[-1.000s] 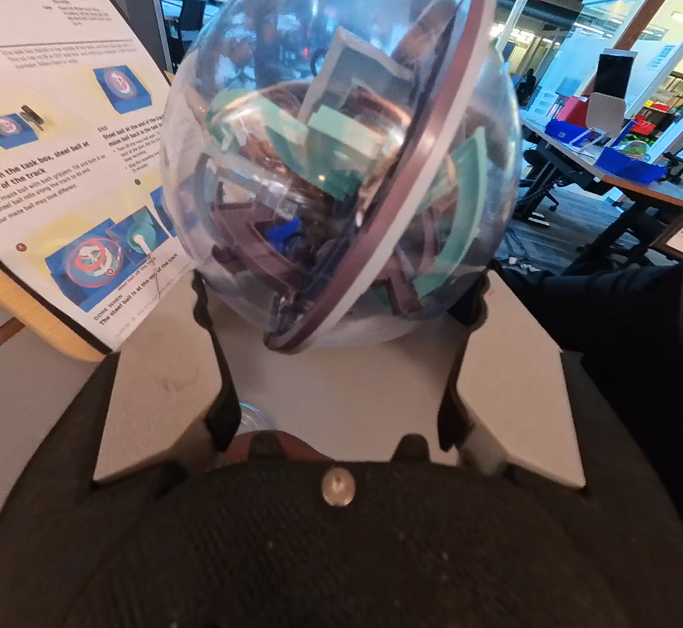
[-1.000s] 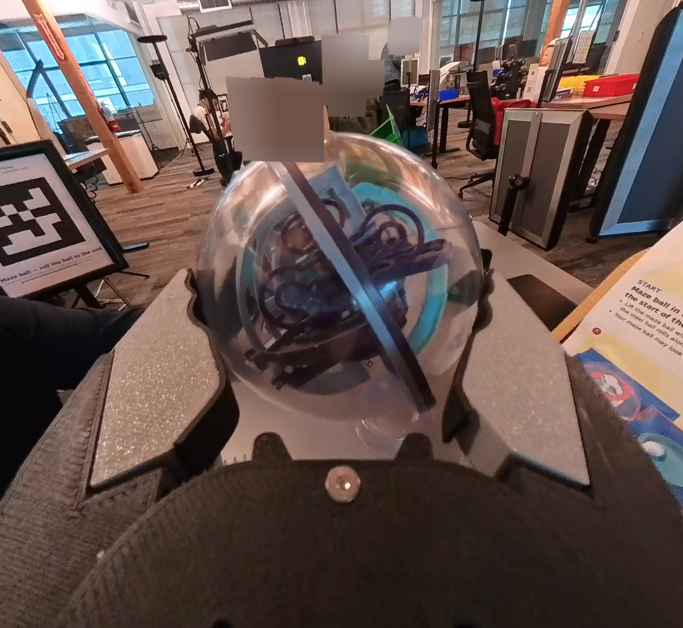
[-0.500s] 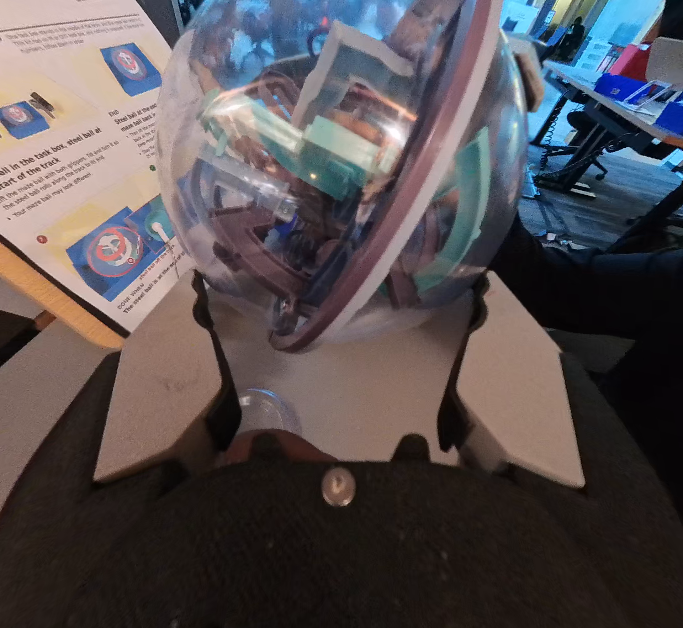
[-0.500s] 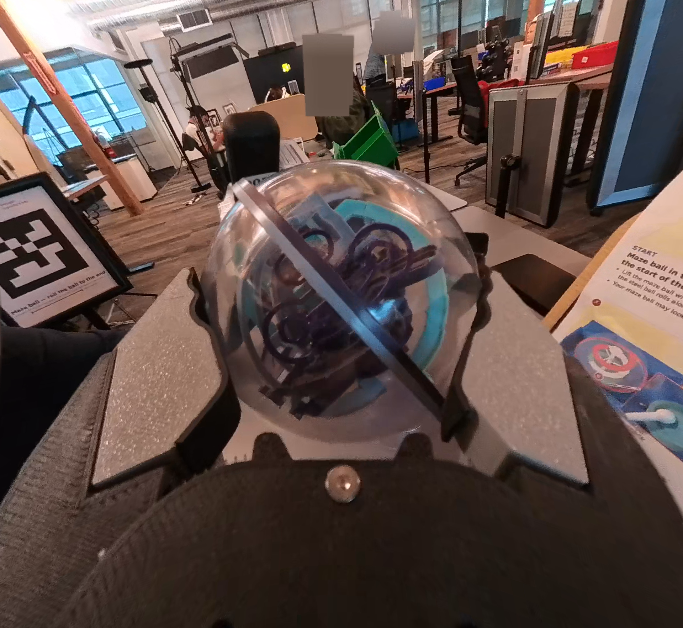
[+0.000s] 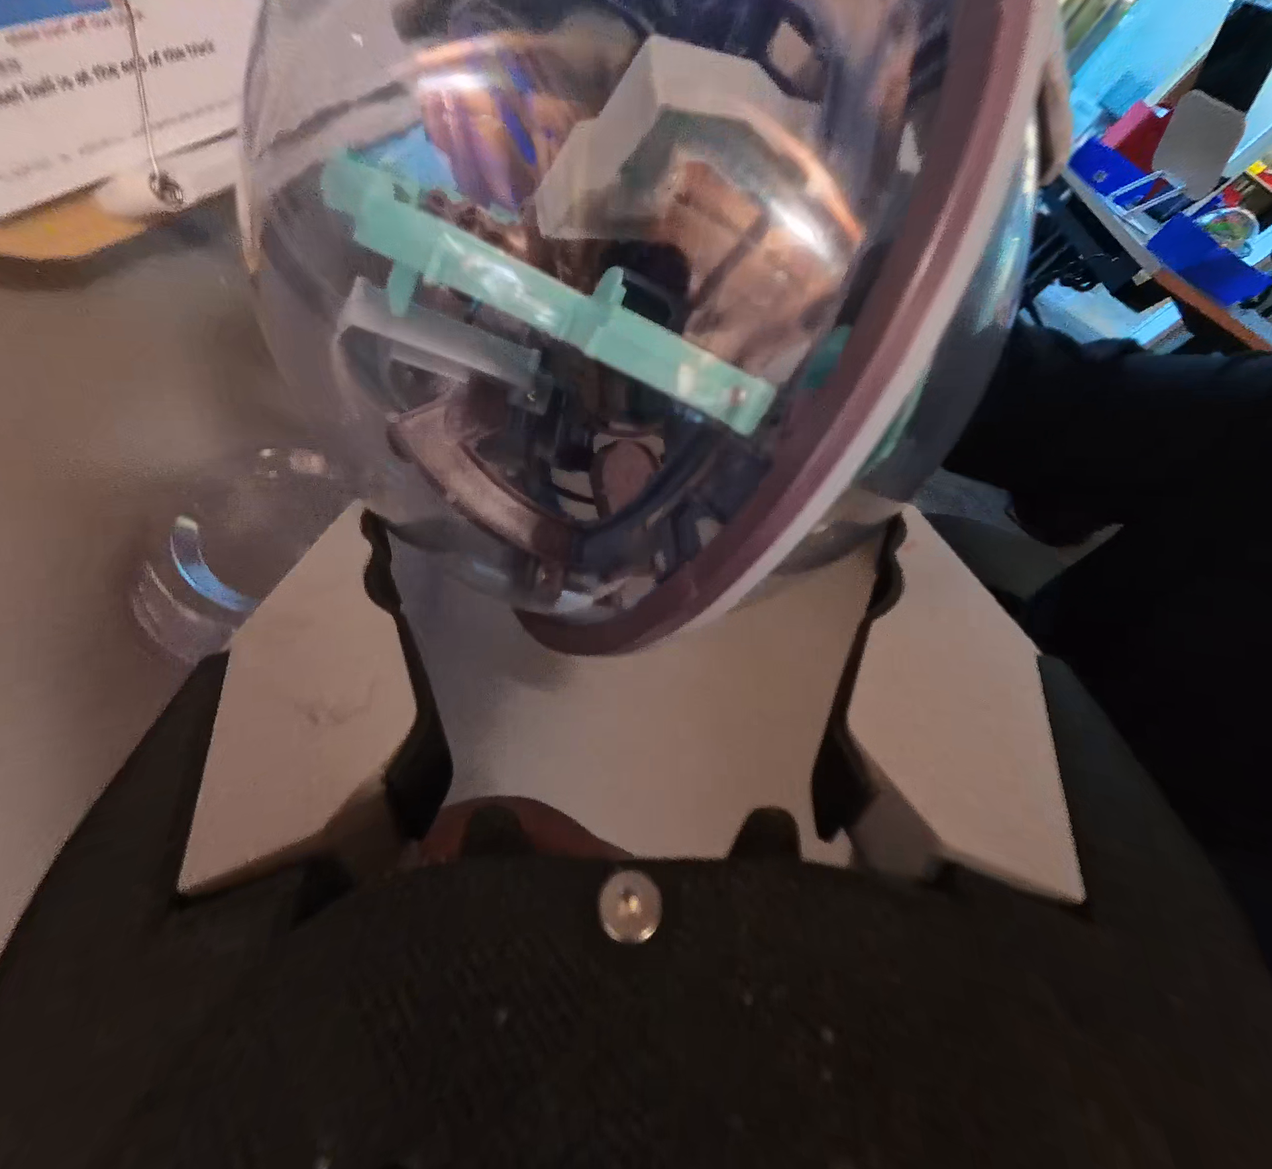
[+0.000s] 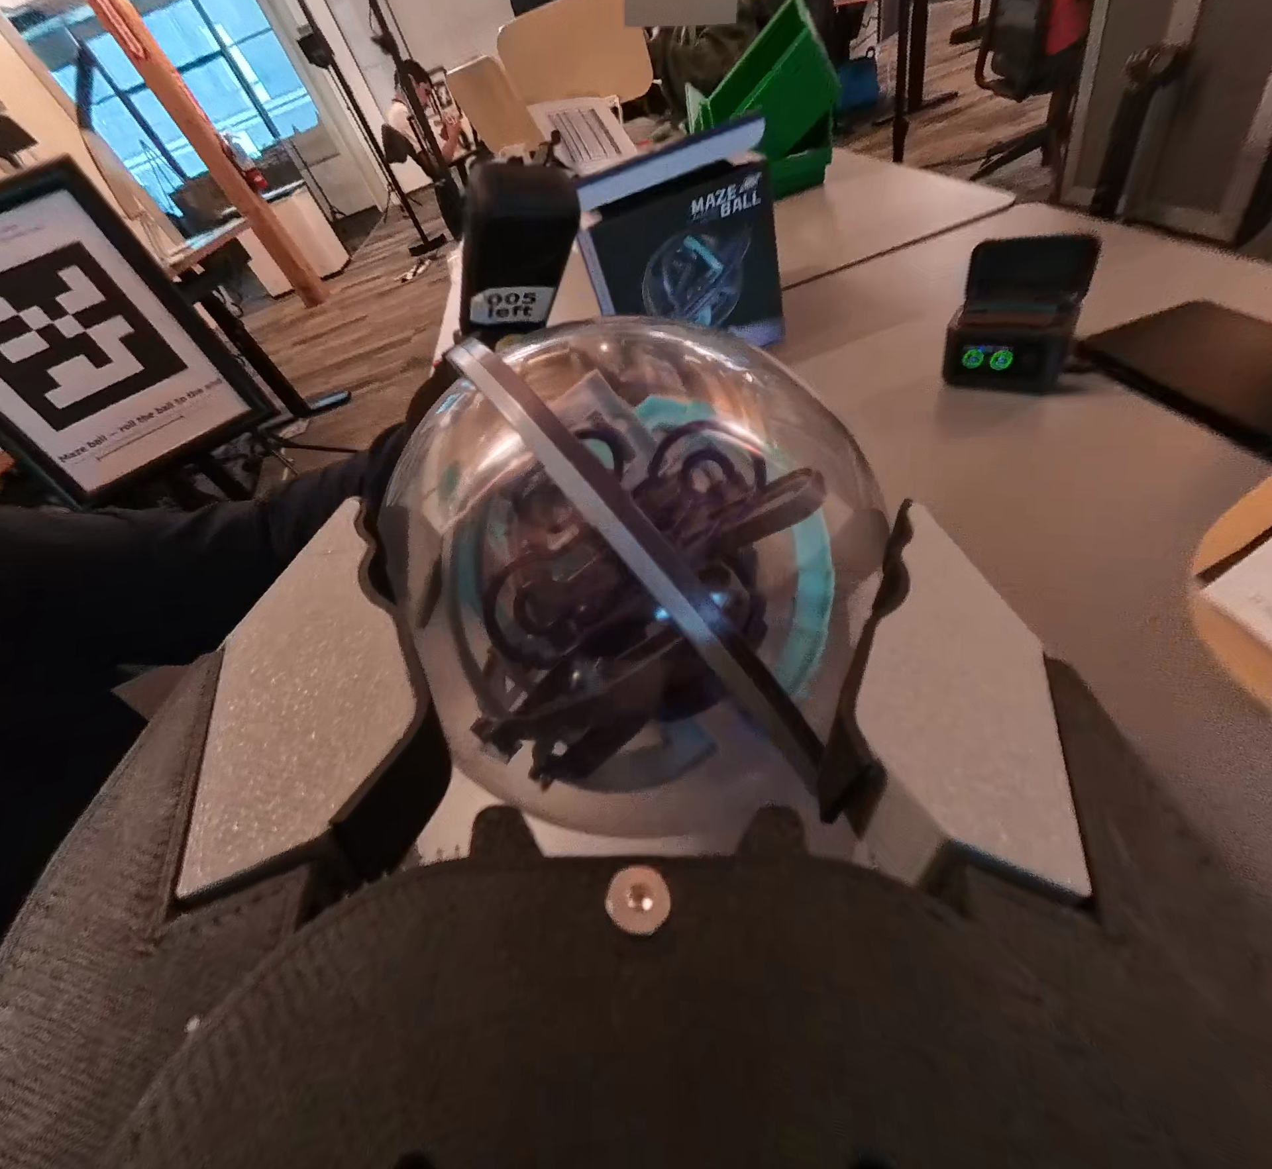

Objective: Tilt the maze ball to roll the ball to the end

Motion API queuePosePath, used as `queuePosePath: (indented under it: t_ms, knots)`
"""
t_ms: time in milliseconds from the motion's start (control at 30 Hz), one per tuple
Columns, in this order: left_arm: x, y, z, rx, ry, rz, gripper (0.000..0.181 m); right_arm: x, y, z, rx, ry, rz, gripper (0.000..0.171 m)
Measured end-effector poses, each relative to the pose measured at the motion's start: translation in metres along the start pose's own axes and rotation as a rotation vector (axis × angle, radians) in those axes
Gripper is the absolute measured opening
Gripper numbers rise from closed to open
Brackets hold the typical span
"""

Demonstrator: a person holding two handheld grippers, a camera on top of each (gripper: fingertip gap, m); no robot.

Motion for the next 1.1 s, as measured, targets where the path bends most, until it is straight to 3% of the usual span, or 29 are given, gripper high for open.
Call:
queuePosePath:
  t_ms: [233,367,600,767,1100]
  knots:
    - [0.000,-0.005,-0.033,-0.038,0.069,-0.014,0.136,-0.002,-0.008,-0.076,0.118,0.099,0.007,0.138]
    - [0.006,-0.005,-0.038,-0.083,0.085,-0.057,0.136,-0.002,-0.010,-0.082,0.131,0.048,0.005,0.141]
    - [-0.003,0.003,-0.039,-0.051,0.035,-0.059,0.128,-0.019,-0.014,-0.096,-0.290,0.131,-0.026,0.155]
    - [-0.004,-0.002,-0.043,0.141,0.054,-0.025,0.130,-0.014,-0.005,-0.102,-0.490,0.128,-0.056,0.136]
    - [0.008,-0.003,-0.042,0.087,0.065,0.004,0.132,0.003,-0.024,-0.124,-0.829,0.249,-0.288,0.158]
Point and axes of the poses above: each gripper's, where its closed fingertips meet, x out along the fingers, z out of its top, y = z × x across the jaws, the point moved 3 cm from there along -x, back along the fingers, and after that the axes turned 9 degrees about x, right-handed, at the moved point
